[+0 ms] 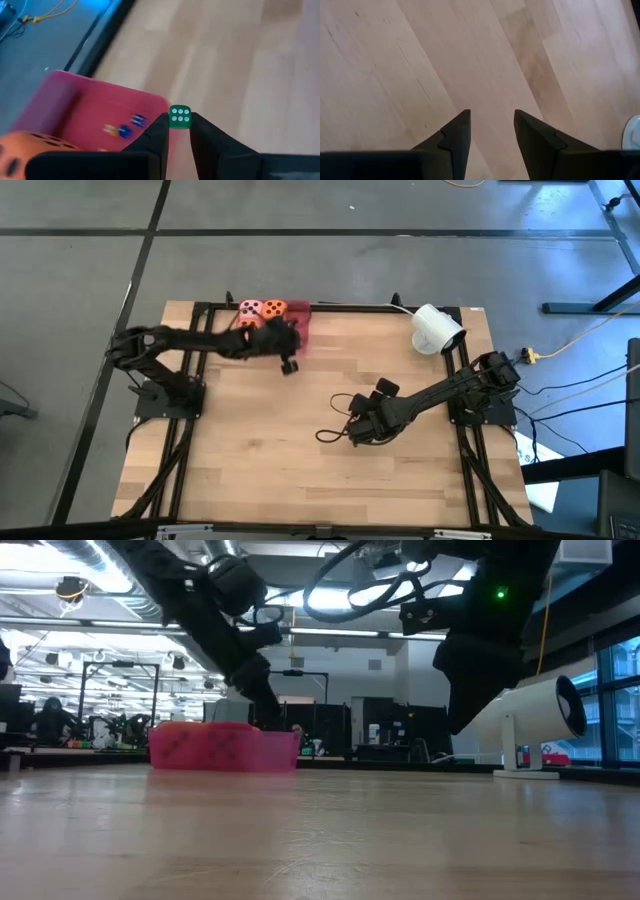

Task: Pick & Place Dice
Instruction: Put the small green die into the red bin

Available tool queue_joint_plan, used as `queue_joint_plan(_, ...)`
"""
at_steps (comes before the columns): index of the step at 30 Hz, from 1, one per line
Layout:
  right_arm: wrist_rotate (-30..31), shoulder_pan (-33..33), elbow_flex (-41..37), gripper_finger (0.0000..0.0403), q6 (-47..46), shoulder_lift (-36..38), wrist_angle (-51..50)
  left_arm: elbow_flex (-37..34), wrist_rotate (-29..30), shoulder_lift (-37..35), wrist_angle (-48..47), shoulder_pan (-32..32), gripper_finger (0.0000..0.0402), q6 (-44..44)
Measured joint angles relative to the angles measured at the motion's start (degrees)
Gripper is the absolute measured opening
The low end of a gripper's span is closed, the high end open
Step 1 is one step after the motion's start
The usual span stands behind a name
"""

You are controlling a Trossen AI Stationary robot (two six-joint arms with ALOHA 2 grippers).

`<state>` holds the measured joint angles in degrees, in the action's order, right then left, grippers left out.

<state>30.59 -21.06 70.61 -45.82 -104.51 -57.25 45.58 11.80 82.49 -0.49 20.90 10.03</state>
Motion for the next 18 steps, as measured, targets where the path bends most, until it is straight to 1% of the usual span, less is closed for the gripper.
queue_joint_plan(4,0.26,0.0,0.0,0.0153,0.88,0.0,0.35,4.84,-3.75,0.27,-1.17,4.9,0.006,4.14)
queue_joint_plan(8,0.46,0.07,0.0,0.0153,2.69,0.0,1.14,12.0,-4.08,3.55,-8.08,8.88,0.006,5.26)
queue_joint_plan(11,0.48,0.11,0.0,0.0153,2.99,0.0,1.72,18.36,-3.85,8.12,-13.13,11.04,0.006,5.8)
queue_joint_plan(14,0.48,0.13,0.0,0.0153,3.02,0.0,2.03,24.93,-3.66,14.32,-20.25,12.76,0.006,7.64)
queue_joint_plan(18,0.47,0.11,0.0,0.0153,3.0,0.0,2.13,32.62,0.07,22.93,-31.39,14.53,0.006,8.64)
